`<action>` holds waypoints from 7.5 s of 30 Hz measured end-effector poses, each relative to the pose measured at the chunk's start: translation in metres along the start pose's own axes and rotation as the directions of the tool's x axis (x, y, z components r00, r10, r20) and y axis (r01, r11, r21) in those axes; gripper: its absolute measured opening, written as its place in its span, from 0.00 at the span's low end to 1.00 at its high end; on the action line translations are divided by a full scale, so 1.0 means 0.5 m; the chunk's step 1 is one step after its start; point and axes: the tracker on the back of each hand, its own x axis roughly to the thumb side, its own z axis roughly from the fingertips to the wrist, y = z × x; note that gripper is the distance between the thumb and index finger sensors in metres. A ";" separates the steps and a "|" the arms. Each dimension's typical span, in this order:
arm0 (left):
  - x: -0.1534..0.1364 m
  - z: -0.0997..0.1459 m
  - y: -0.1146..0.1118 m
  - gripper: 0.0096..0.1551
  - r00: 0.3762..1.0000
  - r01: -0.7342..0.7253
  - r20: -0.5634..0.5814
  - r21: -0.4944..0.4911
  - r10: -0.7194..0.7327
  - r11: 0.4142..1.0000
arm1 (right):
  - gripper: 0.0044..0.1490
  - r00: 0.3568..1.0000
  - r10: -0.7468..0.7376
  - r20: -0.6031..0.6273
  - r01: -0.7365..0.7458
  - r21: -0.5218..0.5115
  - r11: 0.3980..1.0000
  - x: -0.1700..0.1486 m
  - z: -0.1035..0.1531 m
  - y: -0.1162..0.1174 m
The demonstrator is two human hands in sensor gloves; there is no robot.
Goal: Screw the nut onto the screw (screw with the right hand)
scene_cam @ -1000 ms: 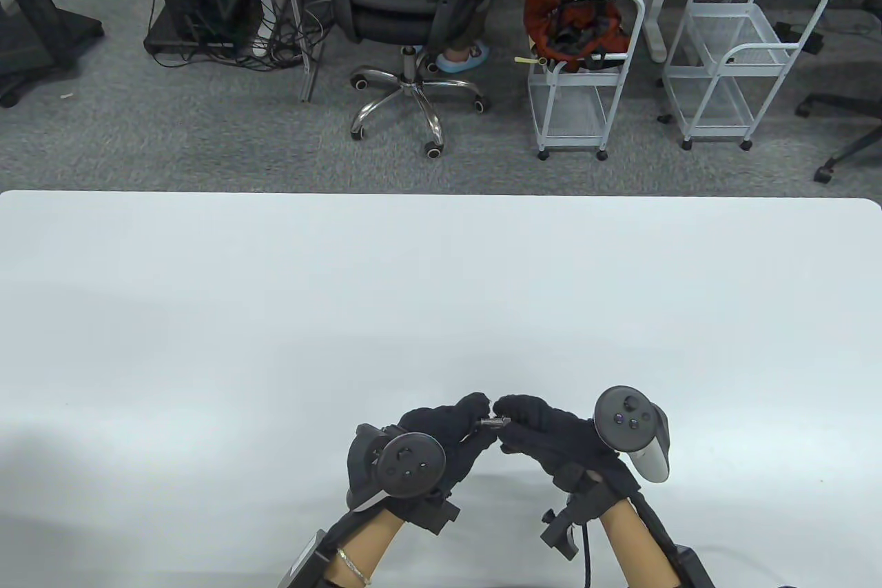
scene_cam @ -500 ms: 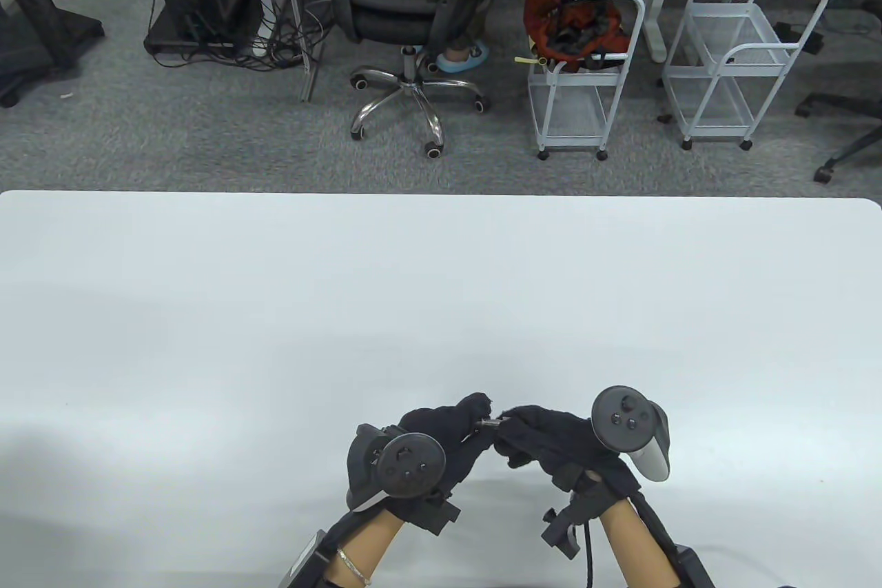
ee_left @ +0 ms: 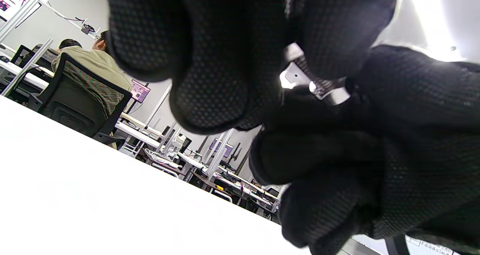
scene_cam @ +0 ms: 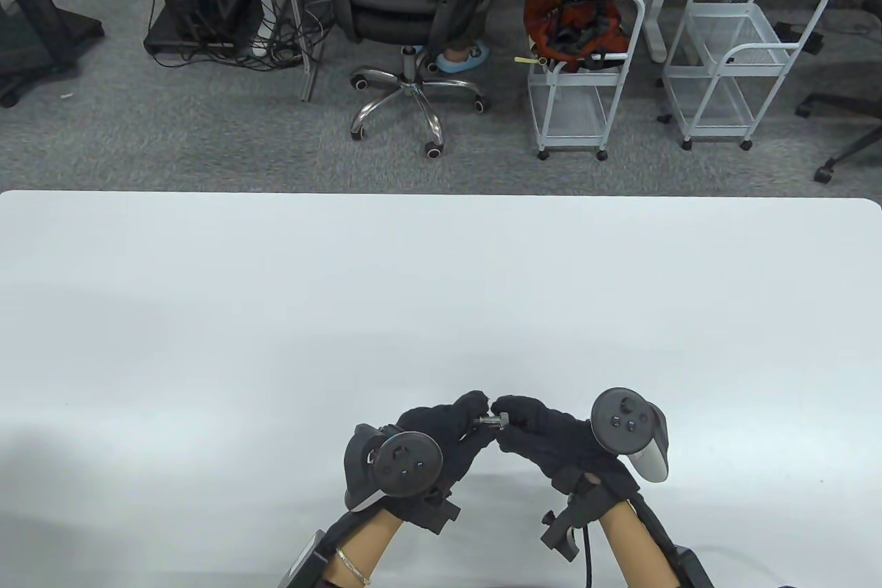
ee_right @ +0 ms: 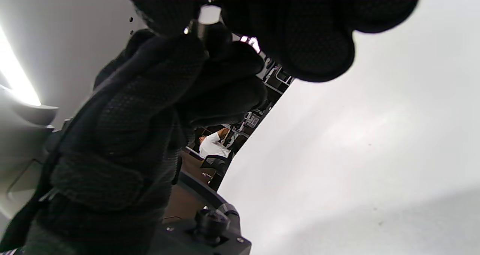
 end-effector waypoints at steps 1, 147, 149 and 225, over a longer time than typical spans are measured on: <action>0.000 0.000 0.000 0.26 1.000 0.000 0.001 0.000 0.000 1.000 | 0.34 1.000 0.014 -0.006 -0.014 -0.012 1.000 -0.001 0.000 -0.001; 0.010 -0.002 -0.006 0.27 0.999 -0.015 0.032 -0.014 0.015 1.000 | 0.37 0.995 0.098 0.030 -0.098 0.004 0.995 0.023 0.012 -0.009; 0.011 -0.001 -0.005 0.27 0.999 -0.006 0.038 -0.014 0.007 1.000 | 0.34 0.993 0.112 0.036 -0.112 -0.017 0.994 0.023 0.012 -0.010; 0.020 0.000 0.001 0.28 0.995 -0.075 0.060 -0.022 0.076 0.997 | 0.34 0.993 0.109 -0.043 -0.109 0.003 0.994 0.032 0.008 -0.008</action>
